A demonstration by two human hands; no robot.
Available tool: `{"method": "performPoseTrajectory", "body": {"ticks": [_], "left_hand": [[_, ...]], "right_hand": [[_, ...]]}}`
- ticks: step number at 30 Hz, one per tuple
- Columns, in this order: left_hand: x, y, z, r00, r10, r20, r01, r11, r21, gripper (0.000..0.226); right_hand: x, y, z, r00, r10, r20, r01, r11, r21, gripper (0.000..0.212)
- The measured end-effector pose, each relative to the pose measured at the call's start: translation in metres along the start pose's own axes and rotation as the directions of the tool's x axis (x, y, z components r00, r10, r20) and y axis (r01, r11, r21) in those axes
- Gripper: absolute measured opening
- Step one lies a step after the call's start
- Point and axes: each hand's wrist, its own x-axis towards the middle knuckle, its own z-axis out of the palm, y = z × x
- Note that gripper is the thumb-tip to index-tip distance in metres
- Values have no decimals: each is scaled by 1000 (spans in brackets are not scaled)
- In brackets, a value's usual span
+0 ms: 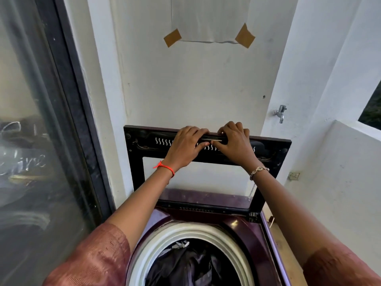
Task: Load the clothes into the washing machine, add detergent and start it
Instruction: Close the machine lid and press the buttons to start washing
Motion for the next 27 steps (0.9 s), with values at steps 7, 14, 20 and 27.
{"method": "performPoseTrajectory", "body": {"ticks": [7,14,20,27], "left_hand": [[-47,19,-15,995,86,-57,-82,995,61,41],[-90,41,-19,983,104,-154,-95,993,66,37],[-127,58,-22,972,100,-213,-100,995,11,37],[-170,79,-26,968,84,-234,-93,995,-24,35]], "right_hand": [[-53,-15,-18,998,-11,-56,18,990,137,34],[-98,-27,-28,997,-44,-70,56,983,172,35],[-129,-33,-32,997,-61,-50,70,975,212,38],[-164,-45,-47,994,8,106,-25,988,151,45]]}}
